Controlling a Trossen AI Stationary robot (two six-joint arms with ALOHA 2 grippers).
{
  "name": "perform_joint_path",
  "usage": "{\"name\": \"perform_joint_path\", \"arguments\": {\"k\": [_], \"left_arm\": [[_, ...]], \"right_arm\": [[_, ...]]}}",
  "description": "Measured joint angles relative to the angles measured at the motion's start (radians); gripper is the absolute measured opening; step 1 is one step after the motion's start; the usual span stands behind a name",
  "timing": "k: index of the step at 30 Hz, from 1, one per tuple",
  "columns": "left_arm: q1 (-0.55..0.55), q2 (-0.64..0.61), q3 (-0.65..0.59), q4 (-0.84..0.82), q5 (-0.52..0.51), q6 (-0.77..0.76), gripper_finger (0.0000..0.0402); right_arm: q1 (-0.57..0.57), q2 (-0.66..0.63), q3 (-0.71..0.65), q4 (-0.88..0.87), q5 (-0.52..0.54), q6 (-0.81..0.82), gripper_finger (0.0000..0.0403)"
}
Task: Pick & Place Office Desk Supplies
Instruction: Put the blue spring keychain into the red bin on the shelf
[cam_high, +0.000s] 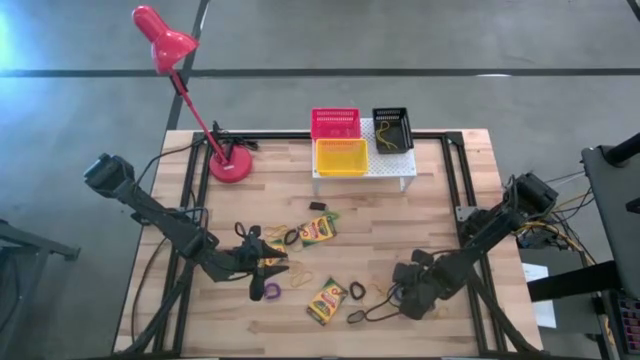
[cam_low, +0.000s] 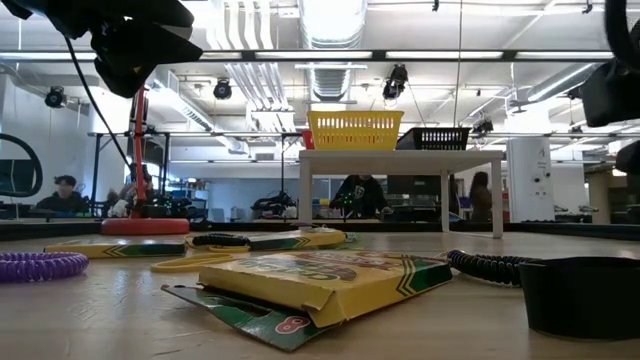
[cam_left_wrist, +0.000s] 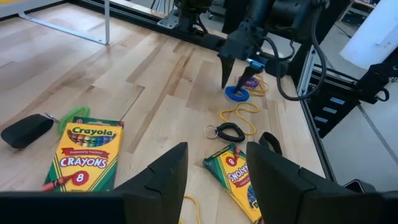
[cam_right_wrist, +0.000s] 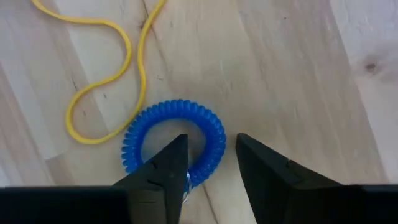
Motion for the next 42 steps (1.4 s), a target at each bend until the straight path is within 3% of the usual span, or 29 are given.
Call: {"name": "perform_joint_path", "arguments": {"k": [7,10,15,20,26,37,42], "left_arm": [[0.000,0.022,0.000,0.047,0.003,0.001,0.0168],[0.010,0.094,0.001,0.176,0.007,0.034,0.0168],[0.029,0.279,0.020,0.440,0.020,0.235,0.0168],[0.058,0.440,0.141,0.515,-0.007,0.447,0.0168],[0.104,0.489,0.285,0.454,-0.004,0.536,0.0177],[0.207,0.493,0.342,0.303,0.001,0.376,0.0239],[0.236,0.493,0.342,0.225,0.012,0.333,0.0241]], "right_arm": [[0.002,-0.007,-0.003,0.008,0.089,-0.089,0.0027],[0.000,-0.022,-0.003,0.078,0.253,-0.121,0.0019],[-0.010,-0.021,-0.003,0.350,0.584,-0.222,0.0020],[-0.050,0.018,-0.001,0.699,0.833,-0.387,0.0020],[-0.091,0.073,-0.001,0.970,0.876,-0.534,0.0020],[-0.128,0.105,0.049,0.988,0.901,-0.580,0.0020],[-0.137,0.103,0.067,0.988,0.898,-0.626,0.0020]]}}
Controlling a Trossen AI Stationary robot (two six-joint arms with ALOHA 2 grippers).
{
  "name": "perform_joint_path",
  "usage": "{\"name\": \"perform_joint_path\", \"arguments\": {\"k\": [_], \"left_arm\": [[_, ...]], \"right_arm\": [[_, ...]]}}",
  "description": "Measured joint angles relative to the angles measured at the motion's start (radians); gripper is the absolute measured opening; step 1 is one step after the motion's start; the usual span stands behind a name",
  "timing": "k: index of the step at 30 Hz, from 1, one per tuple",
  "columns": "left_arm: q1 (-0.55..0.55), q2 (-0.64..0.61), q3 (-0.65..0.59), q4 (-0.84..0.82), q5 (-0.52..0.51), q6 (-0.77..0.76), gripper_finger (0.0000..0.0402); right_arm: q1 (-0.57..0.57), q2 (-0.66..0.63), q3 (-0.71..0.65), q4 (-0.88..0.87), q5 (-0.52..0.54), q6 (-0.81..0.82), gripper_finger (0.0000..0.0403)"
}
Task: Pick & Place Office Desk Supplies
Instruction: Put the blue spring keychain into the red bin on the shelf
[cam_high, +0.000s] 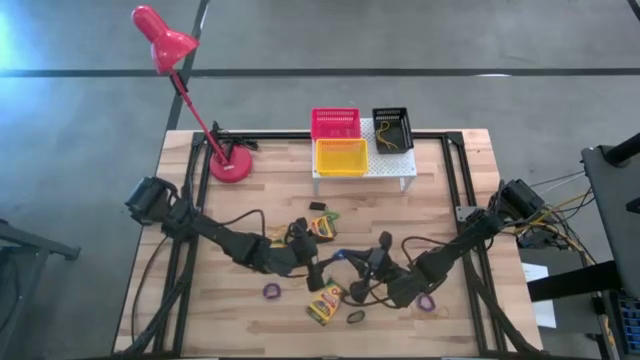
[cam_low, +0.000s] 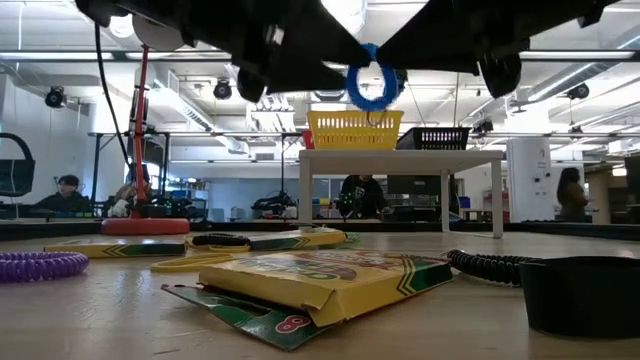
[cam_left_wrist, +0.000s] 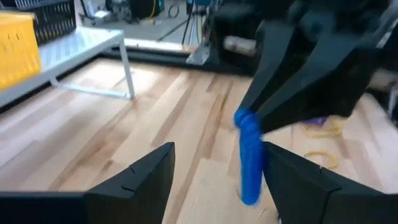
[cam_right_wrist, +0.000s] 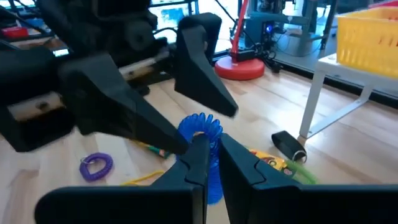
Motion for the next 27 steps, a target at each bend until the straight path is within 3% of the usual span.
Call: {"name": "perform_joint_path", "arguments": {"k": [5,11,14,20,27], "left_arm": [[0.010,0.000,0.000,-0.001,0.001,0.011,0.0196],[0.041,-0.009,-0.001,-0.072,0.079,0.015,0.0076],[0.064,-0.035,0.002,-0.147,0.127,0.015,0.0020],[0.158,-0.163,0.017,-0.393,0.189,0.027,0.0022],[0.381,-0.381,0.015,-0.594,0.244,0.121,0.0018]], "right_arm": [[-0.014,-0.001,0.004,-0.001,-0.011,-0.011,0.0020],[-0.029,-0.001,0.004,-0.002,-0.022,-0.012,0.0020],[-0.053,-0.006,0.004,-0.002,-0.122,-0.051,0.0027],[-0.178,-0.070,0.004,-0.092,-0.384,-0.125,0.0081],[-0.330,-0.176,0.002,-0.292,-0.360,-0.292,0.0130]]}}
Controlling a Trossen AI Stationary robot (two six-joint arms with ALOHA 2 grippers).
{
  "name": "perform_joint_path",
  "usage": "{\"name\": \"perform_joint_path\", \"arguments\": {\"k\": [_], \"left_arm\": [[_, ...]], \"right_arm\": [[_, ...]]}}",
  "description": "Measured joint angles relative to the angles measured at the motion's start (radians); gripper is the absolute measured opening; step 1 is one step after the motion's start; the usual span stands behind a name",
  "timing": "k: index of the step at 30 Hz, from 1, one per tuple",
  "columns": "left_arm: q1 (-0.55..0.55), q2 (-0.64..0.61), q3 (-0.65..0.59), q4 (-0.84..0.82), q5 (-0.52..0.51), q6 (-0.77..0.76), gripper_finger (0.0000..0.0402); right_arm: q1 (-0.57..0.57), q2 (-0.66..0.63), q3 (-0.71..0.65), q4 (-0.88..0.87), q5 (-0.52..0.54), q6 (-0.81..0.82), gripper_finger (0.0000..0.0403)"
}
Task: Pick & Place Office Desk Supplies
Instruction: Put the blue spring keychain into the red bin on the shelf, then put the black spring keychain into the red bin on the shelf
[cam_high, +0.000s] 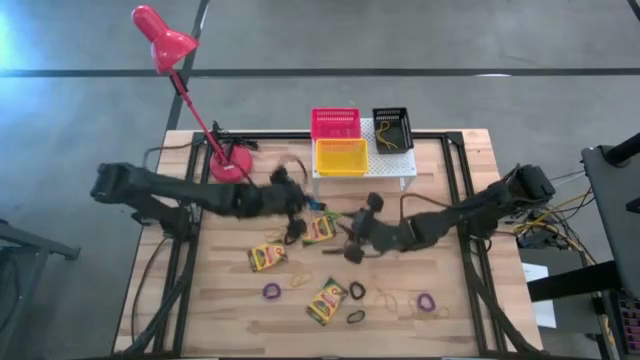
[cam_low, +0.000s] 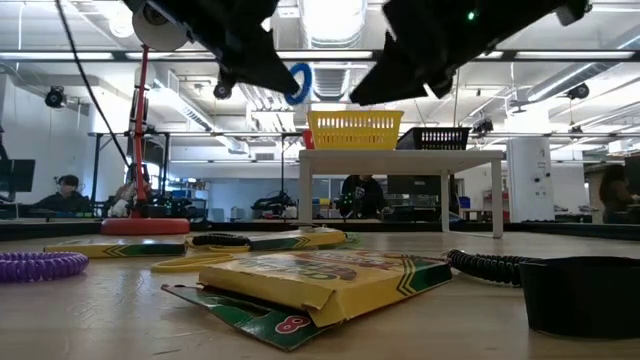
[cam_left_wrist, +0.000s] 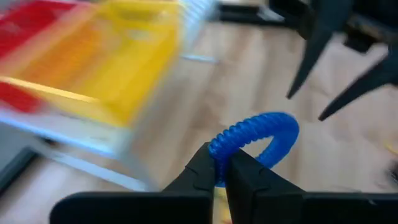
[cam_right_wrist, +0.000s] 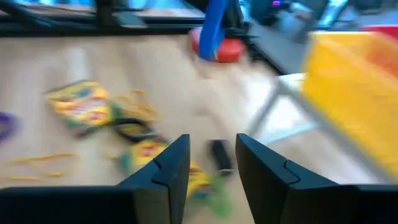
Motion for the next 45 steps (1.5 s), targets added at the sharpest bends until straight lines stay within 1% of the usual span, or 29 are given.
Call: {"name": "perform_joint_path", "arguments": {"k": [2,3,6,8,11,13,15,17,19,22,24,26,31,34,41,45], "left_arm": [[0.096,-0.041,0.000,0.023,0.053,0.026,0.0018],[0.150,-0.053,0.002,0.051,0.104,0.038,0.0018],[0.329,-0.041,0.050,0.091,0.330,0.076,0.0016],[0.430,-0.001,0.106,0.105,0.438,0.099,0.0016],[0.535,0.095,0.218,0.097,0.497,0.163,0.0016],[0.580,0.175,0.311,0.076,0.525,0.207,0.0016],[0.608,0.260,0.409,0.040,0.538,0.234,0.0016],[0.631,0.344,0.506,-0.035,0.541,0.269,0.0017],[0.643,0.422,0.594,-0.128,0.524,0.295,0.0019],[0.660,0.508,0.695,-0.231,0.479,0.298,0.0023],[0.667,0.549,0.737,-0.284,0.468,0.298,0.0027],[0.670,0.573,0.752,-0.322,0.463,0.298,0.0030],[0.668,0.577,0.750,-0.322,0.461,0.298,0.0043],[0.668,0.577,0.751,-0.326,0.459,0.298,0.0057],[0.669,0.576,0.751,-0.359,0.459,0.298,0.0116],[0.669,0.554,0.753,-0.396,0.459,0.298,0.0150]], "right_arm": [[-0.030,-0.016,-0.002,-0.030,0.035,-0.009,0.0135],[-0.042,-0.019,-0.005,-0.041,0.064,-0.006,0.0136],[-0.057,-0.027,-0.018,-0.062,0.157,0.021,0.0134],[-0.055,-0.028,-0.026,-0.072,0.242,0.045,0.0130],[-0.051,-0.028,-0.046,-0.078,0.374,0.082,0.0122],[-0.052,-0.028,-0.058,-0.078,0.431,0.103,0.0117],[-0.054,-0.028,-0.068,-0.078,0.467,0.121,0.0111],[-0.052,-0.028,-0.079,-0.079,0.488,0.124,0.0107],[-0.052,-0.028,-0.086,-0.078,0.494,0.125,0.0103],[-0.052,-0.028,-0.100,-0.078,0.493,0.128,0.0097],[-0.052,-0.027,-0.110,-0.075,0.492,0.129,0.0094],[-0.053,-0.026,-0.122,-0.074,0.492,0.134,0.0090],[-0.055,-0.026,-0.144,-0.072,0.489,0.186,0.0083],[-0.054,-0.026,-0.147,-0.071,0.489,0.191,0.0080],[-0.046,-0.026,-0.139,-0.070,0.485,0.184,0.0078],[-0.020,-0.030,-0.124,-0.070,0.485,0.164,0.0083]]}}
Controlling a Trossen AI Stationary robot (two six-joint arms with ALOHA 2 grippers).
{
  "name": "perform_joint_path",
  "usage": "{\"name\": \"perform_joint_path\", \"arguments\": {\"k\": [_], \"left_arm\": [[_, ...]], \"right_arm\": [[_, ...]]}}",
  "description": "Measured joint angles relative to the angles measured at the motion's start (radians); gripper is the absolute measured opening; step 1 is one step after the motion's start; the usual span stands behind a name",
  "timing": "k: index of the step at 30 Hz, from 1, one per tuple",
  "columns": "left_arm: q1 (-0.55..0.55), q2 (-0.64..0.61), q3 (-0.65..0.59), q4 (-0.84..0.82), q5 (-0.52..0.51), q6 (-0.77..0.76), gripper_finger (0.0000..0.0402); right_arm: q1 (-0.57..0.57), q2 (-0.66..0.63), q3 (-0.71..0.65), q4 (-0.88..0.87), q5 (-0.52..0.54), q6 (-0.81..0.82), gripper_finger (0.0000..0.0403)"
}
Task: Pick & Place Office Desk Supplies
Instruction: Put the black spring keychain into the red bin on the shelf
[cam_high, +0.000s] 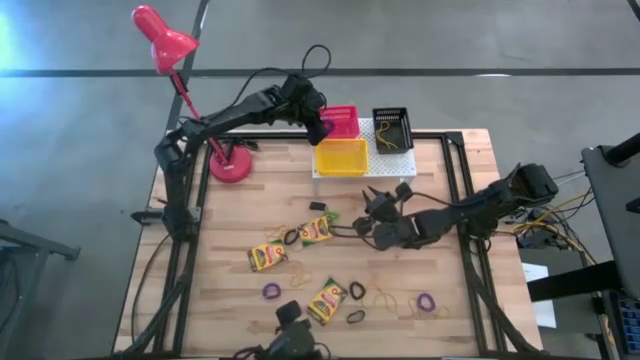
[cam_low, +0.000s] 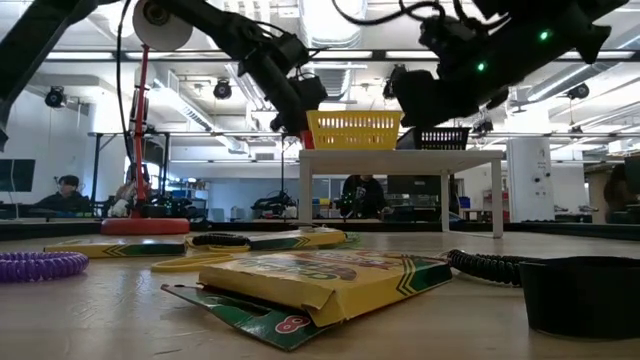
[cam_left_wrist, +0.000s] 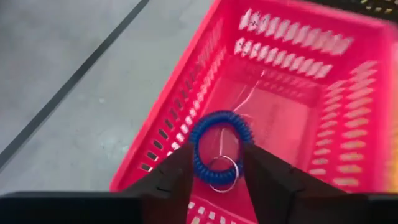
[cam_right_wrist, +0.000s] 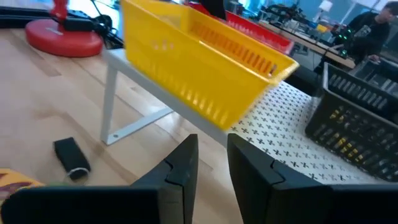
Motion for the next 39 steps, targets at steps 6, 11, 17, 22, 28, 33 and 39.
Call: {"name": "perform_joint_path", "arguments": {"k": [6,11,17,22,28,33,39], "left_arm": [[-0.015,-0.122,0.000,0.004,0.022,0.000,0.0170],[-0.083,-0.254,-0.022,0.008,0.135,0.000,0.0163],[-0.278,-0.431,-0.216,0.024,0.195,0.009,0.0151],[-0.515,-0.569,-0.518,0.251,0.136,-0.022,0.0144],[-0.825,-0.648,-0.883,0.616,-0.150,-0.084,0.0142],[-1.032,-0.639,-1.068,0.833,-0.399,-0.230,0.0142],[-1.171,-0.634,-1.178,0.870,-0.594,-0.504,0.0142]], "right_arm": [[0.058,-0.050,0.050,0.001,0.000,-0.103,0.0081],[0.103,-0.130,0.063,-0.001,-0.087,-0.131,0.0075],[0.106,-0.200,0.060,-0.065,-0.598,-0.066,0.0090],[0.110,-0.112,0.053,-0.120,-0.875,0.008,0.0119],[0.148,0.071,0.063,-0.099,-1.000,0.020,0.0148],[0.191,0.184,0.109,-0.095,-1.036,0.077,0.0155],[0.231,0.286,0.163,-0.107,-0.972,0.177,0.0144]]}}
